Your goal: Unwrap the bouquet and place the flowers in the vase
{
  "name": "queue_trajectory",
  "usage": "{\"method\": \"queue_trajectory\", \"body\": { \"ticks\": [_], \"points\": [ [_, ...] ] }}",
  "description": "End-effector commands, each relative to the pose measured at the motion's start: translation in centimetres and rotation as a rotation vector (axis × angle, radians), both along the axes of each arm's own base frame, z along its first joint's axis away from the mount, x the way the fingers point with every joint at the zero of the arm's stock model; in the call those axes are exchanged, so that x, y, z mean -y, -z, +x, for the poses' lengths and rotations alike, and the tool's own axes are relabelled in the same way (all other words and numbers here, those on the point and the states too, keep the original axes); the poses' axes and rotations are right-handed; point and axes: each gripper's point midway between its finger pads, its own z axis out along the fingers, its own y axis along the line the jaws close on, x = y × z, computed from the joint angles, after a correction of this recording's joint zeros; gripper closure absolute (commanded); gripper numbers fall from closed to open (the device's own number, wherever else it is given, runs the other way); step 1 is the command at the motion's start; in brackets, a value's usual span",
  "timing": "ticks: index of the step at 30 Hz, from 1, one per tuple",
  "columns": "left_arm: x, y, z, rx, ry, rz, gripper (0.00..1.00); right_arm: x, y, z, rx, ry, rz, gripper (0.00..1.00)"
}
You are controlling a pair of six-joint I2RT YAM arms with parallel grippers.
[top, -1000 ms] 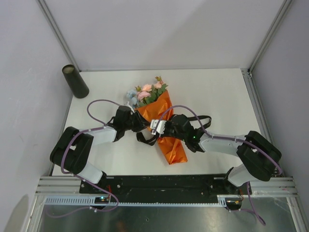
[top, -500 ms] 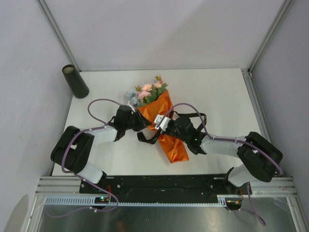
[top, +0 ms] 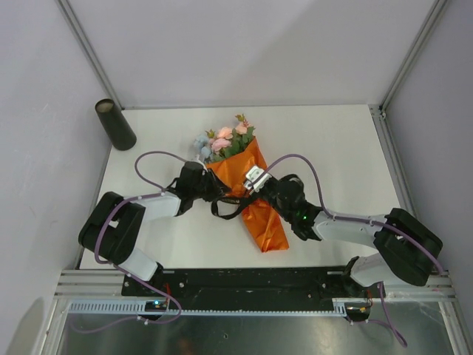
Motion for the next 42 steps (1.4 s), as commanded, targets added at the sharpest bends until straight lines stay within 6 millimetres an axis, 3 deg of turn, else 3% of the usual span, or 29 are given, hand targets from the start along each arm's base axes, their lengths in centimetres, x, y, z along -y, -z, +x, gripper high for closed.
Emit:
{"method": "queue_trajectory", "body": {
  "ticks": [1,4,7,23,35,42],
  "points": [
    [-0.5,0.6,0.2,0.003,-0.007,0.061,0.74,0.9,-0.9,0.2,0.074,0.036,0.02,0.88],
    [-0.7,0.7,0.1,0.001,-0.009,0.074,0.74,2.3,-0.5,0.7,0.091,0.114,0.006,0.9],
    [-0.8,0.9,0.0,-0.003,-0.01,0.082,0.74,3.6,-1.7,1.1,0.131,0.178,0.013,0.94],
    [-0.4,0.8,0.1,-0.003,-0.007,0.098,0.73,10.4,-14.0,1.9,0.253,0.296,0.271,1.0],
    [0.4,0.3,0.2,0.007,0.011,0.103,0.73,18.1,-26.6,3.9,0.426,0.462,0.382,1.0],
    [0.4,-0.1,0.5,0.014,0.012,0.109,0.72,22.6,-34.4,3.5,0.552,0.505,0.448,1.0]
  ]
}}
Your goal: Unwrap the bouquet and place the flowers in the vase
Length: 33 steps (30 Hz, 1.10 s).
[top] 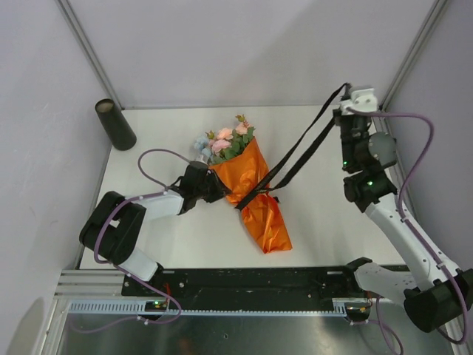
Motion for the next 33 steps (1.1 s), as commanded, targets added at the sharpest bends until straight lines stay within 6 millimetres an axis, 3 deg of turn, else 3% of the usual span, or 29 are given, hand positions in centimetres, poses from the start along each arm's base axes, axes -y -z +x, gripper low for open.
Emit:
{"method": "queue_trajectory", "body": {
  "ticks": [1,20,29,33],
  "points": [
    [0.5,-1.1,1.2,0.048,0.016,0.017,0.72,2.0,-6.6,-1.8,0.128,-0.015,0.042,1.0],
    [0.8,-2.4,1.6,0.066,0.024,0.015,0.71,12.1,-18.0,3.4,0.25,0.18,0.082,1.0],
    [1.1,-4.4,2.1,0.099,0.03,0.002,0.69,15.2,-20.3,9.1,0.225,0.237,0.086,1.0],
    [1.3,-5.9,2.2,0.119,0.036,-0.014,0.65,15.0,-19.4,11.3,0.235,0.184,0.091,1.0]
  ]
}}
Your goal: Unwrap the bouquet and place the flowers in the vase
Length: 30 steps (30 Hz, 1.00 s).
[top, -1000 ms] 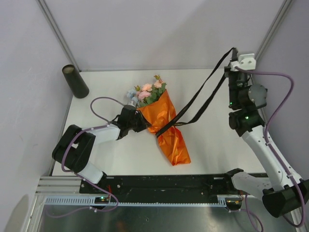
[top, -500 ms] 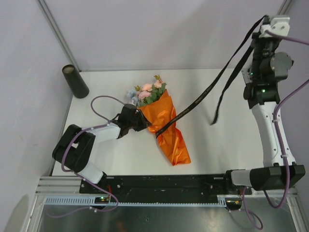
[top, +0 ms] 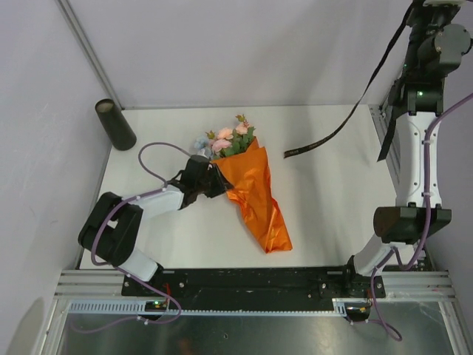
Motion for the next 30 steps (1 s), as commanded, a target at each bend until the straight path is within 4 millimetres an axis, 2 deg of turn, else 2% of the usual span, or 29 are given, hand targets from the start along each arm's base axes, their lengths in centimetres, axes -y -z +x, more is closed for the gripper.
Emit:
{"method": "queue_trajectory", "body": {
  "ticks": [1,7,10,13,17,19,20,21,23,25,27,30],
  "points": [
    [0.9,-4.8,1.4,0.118,0.022,-0.041,0.64,-0.3,1.3,2.8,-0.016,-0.067,0.006,1.0],
    [1.1,-8.8,1.2,0.184,0.047,-0.067,0.56,-1.0,4.0,7.1,-0.064,-0.114,-0.031,1.0],
    [0.6,-9.9,0.4,0.186,0.062,-0.054,0.52,-1.0,4.8,8.5,-0.066,-0.115,-0.04,1.0],
    [0.2,-11.9,-0.5,0.23,0.074,-0.066,0.47,-0.9,5.6,9.5,-0.079,-0.109,-0.045,1.0],
    [-0.5,-15.0,-1.9,0.31,0.096,-0.077,0.38,-0.2,8.3,11.0,-0.141,-0.076,-0.004,1.0],
    [-1.0,-16.3,-2.7,0.35,0.11,-0.072,0.33,0.0,10.9,11.8,-0.194,-0.076,0.035,1.0],
    [-1.4,-16.8,-3.0,0.37,0.114,-0.065,0.29,0.2,12.9,12.2,-0.229,-0.07,0.064,1.0],
    [-1.7,-17.1,-3.4,0.38,0.118,-0.055,0.26,0.5,15.8,12.9,-0.272,-0.069,0.106,1.0],
    [-2.5,-17.6,-4.3,0.406,0.127,-0.027,0.19,0.7,18.6,12.8,-0.292,-0.077,0.178,1.0],
    [-3.5,-17.6,-5.1,0.421,0.135,0.018,0.06,0.7,23.5,12.8,-0.353,-0.098,0.256,0.99],
    [-4.5,-17.5,-5.8,0.431,0.143,0.069,0.02,0.5,27.0,12.5,-0.403,-0.13,0.359,0.96],
    [-6.0,-17.1,-6.7,0.443,0.155,0.147,0.01,0.3,31.7,12.1,-0.504,-0.164,0.532,0.94]
  ]
}}
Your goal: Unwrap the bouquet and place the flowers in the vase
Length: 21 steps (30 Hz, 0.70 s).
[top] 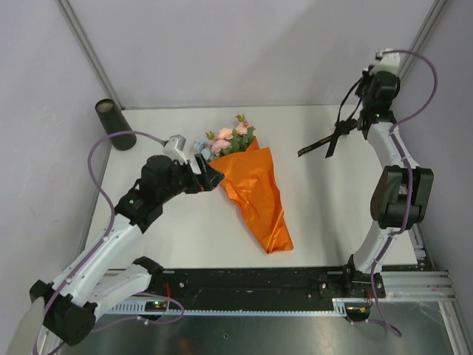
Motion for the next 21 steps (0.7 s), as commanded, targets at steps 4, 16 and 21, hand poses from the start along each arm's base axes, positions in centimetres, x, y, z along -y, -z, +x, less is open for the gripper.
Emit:
{"method": "queue_trajectory", "body": {
  "ticks": [4,16,21],
  "points": [
    [-3.8,1.1,-2.0,0.053,0.001,0.232,0.0,-0.7,7.4,-2.4,-0.189,0.037,0.405,0.94],
    [-9.6,-0.5,-3.3,0.207,-0.174,0.38,0.0,-1.1,21.4,-3.0,-0.514,0.015,0.838,0.8],
    [-11.6,-1.0,-3.4,0.232,-0.271,0.405,0.0,0.1,22.7,-3.3,-0.564,0.037,0.862,0.58]
  ]
}}
